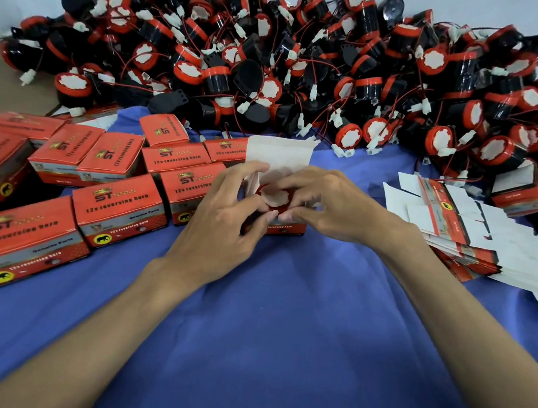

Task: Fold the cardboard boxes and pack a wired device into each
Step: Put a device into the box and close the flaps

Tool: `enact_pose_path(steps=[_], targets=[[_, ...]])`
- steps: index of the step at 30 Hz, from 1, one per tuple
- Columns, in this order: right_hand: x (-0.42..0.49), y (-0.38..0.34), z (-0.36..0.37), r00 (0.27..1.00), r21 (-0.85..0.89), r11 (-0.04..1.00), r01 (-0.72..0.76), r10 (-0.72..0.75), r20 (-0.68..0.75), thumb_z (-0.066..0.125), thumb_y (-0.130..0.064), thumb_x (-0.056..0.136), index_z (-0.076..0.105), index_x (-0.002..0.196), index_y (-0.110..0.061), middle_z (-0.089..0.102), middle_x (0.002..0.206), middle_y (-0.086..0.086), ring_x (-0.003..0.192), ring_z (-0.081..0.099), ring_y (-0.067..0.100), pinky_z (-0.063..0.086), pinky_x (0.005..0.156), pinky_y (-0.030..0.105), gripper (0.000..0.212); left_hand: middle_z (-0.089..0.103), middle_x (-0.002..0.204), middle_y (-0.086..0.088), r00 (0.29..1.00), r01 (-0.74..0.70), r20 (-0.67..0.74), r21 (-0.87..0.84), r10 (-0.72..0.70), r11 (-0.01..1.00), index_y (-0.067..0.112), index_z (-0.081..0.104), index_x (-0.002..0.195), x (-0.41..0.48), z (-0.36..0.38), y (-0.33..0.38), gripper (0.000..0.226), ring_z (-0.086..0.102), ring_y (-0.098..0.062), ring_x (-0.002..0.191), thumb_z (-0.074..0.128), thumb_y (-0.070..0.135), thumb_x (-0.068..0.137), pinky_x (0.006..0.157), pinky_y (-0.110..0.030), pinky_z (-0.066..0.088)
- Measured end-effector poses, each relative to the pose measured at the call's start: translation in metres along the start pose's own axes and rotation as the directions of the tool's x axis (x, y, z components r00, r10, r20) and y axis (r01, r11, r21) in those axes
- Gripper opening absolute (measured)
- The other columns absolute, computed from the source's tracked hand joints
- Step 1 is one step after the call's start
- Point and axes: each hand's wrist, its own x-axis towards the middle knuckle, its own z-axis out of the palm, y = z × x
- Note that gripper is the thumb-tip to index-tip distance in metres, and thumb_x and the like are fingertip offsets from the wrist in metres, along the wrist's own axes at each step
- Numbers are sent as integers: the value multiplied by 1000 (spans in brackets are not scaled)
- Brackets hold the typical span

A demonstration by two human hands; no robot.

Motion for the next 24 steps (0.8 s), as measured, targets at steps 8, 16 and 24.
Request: enact_pose_path(steps=[8, 16, 24], targets=[[-33, -3, 33, 808, -25, 996, -86, 55, -587, 84, -27, 70, 60, 114, -2, 32, 136, 7, 121, 37, 23, 28, 107, 22, 56, 47, 139, -15, 994, -58, 89, 26, 56, 998, 5, 64, 96, 0, -2, 5, 13, 46, -29, 127, 59, 17, 94, 102, -32, 39], [-37, -7, 36, 814, 263, 961, -79, 215, -540, 84, -14, 71, 52, 122, -6, 58, 105, -8, 101, 61, 8, 51, 94, 32, 60, 50, 134, 2, 996, -10, 88, -78, 17, 997, 24, 43, 124, -1, -4, 7, 38, 46, -12, 122, 62, 18, 92, 101, -23, 35], [-36, -2, 42, 802, -67, 998, 12, -50, -596, 67, -6, 82, 73, 88, 2, 71, 93, 7, 86, 65, 24, 49, 83, 24, 12, 63, 121, -5, 996, 7, 85, -53, -2, 999, 3, 65, 114, 0, 0, 4, 25, 55, -15, 121, 65, 14, 92, 104, -26, 41]])
